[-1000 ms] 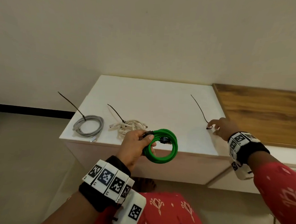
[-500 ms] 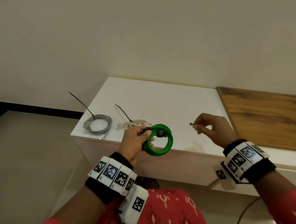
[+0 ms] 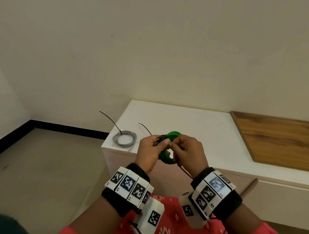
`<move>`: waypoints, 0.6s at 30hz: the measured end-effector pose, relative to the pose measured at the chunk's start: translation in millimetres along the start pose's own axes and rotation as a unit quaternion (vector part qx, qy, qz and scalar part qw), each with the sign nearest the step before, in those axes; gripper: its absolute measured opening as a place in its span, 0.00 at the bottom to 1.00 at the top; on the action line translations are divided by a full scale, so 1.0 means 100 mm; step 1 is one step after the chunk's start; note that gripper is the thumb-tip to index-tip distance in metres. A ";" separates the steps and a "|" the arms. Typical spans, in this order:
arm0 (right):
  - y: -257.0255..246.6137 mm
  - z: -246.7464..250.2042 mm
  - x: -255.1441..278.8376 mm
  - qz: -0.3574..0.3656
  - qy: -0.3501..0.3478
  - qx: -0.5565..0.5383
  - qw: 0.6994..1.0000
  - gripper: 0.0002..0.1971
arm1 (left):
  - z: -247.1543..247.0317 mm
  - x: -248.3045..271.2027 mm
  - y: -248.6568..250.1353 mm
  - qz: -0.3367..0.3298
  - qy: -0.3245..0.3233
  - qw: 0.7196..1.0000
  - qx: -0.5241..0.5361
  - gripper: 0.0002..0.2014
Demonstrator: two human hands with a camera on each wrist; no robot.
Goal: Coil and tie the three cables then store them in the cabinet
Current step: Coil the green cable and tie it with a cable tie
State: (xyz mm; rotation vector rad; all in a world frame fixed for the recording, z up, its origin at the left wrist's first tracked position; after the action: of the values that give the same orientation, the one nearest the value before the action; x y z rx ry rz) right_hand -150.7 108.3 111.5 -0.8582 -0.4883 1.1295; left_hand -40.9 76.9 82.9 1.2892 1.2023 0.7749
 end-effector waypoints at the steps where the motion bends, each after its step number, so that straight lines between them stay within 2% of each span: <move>1: -0.02 0.00 0.03 -0.006 0.001 -0.014 1.000 0.16 | 0.02 0.02 0.02 -0.005 0.000 1.000 -0.002 0.08; 4: -0.07 -0.05 0.11 -0.017 -0.031 -0.067 0.997 0.13 | 0.11 0.06 0.07 -0.020 0.009 1.000 -0.009 0.08; 7: -0.07 -0.11 0.19 -0.038 -0.090 -0.102 0.990 0.03 | 0.19 0.08 0.08 -0.015 0.025 1.000 -0.007 0.09; 8: -0.05 -0.12 0.22 -0.047 -0.095 -0.107 0.989 0.03 | 0.20 0.08 0.09 -0.015 0.030 0.999 -0.005 0.09; 11: -0.03 -0.03 0.27 -0.053 -0.050 -0.107 0.992 0.02 | 0.23 0.08 0.10 -0.026 0.035 0.999 -0.019 0.09; 14: -0.04 0.01 0.32 -0.042 0.003 -0.051 0.998 0.11 | 0.23 0.10 0.11 -0.041 0.032 0.998 -0.039 0.10; 18: 0.03 0.02 0.29 -0.080 0.031 -0.023 0.996 0.14 | 0.19 0.15 0.15 -0.069 0.013 0.996 -0.063 0.08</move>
State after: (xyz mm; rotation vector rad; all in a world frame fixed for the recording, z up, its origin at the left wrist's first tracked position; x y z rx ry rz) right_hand -143.1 136.2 107.6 -0.8765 -0.5246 0.9461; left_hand -15.8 88.3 91.3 1.0834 1.2297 0.7566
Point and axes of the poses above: each hand's wrist, its own x-axis away from the middle knuckle, its own z-axis out of the back of the hand, y = z × x, the point moved 10 cm from there along -x, towards the middle knuckle, and after that the axes turned 13 degrees about -z, right-handed, at the moved point
